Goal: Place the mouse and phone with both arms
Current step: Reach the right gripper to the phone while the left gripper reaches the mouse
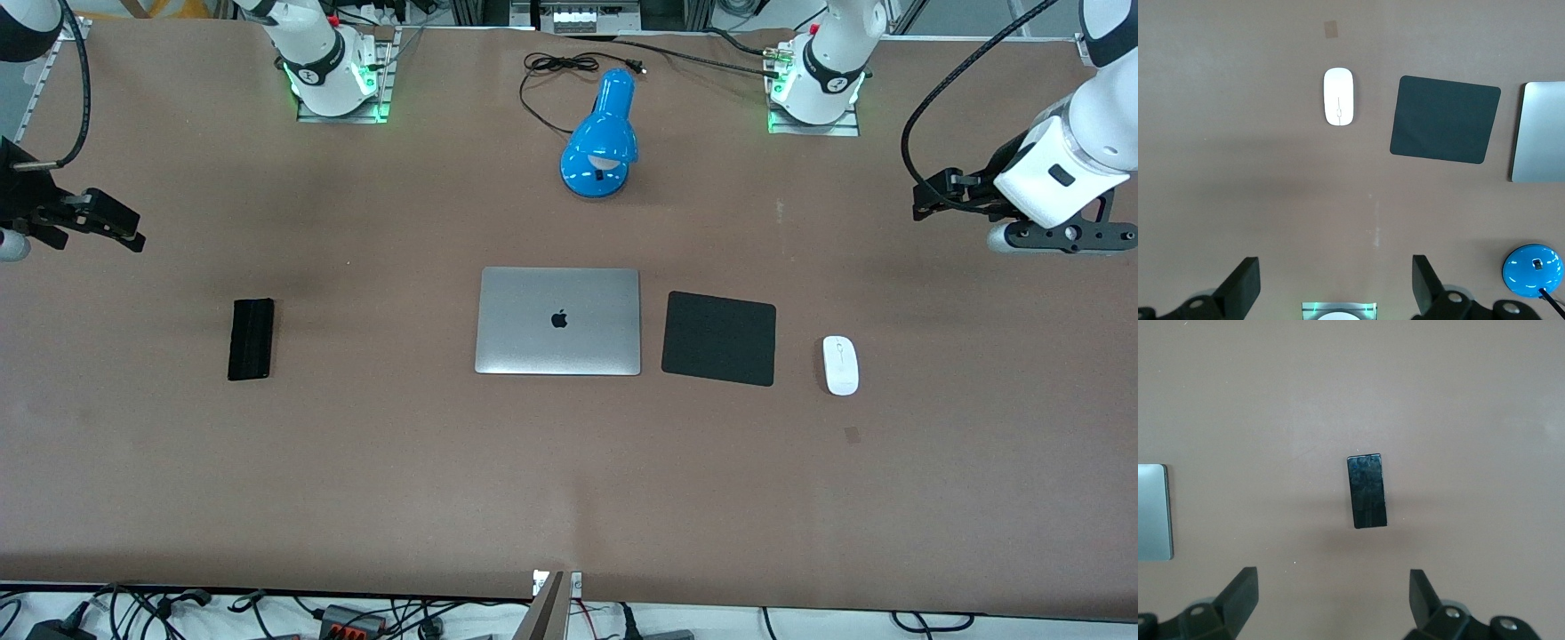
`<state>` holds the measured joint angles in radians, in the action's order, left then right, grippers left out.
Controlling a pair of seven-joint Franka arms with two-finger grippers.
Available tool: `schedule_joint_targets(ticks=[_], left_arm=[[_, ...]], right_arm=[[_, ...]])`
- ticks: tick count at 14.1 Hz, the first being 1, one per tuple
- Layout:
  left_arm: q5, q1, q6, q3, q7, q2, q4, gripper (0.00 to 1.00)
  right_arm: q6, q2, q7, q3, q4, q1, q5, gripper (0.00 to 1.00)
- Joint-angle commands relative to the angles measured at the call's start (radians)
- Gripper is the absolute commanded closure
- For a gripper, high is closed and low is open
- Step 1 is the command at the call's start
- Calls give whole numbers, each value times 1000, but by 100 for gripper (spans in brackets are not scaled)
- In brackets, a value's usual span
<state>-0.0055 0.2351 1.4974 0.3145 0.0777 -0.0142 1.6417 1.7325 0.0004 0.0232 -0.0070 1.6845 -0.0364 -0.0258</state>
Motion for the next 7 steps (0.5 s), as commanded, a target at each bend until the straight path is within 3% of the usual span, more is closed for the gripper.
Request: schedule_joint_targets(ticks=[1,7], left_arm=[[-19,4,-5,2,-7,-3,-17,0],[-56,15,-3,-8,-6,-53,-51,0]], right_arm=[[-28,-22,17,1,-3,-10,15,0],[-33,-14,15,2,-5,-7,14,0]])
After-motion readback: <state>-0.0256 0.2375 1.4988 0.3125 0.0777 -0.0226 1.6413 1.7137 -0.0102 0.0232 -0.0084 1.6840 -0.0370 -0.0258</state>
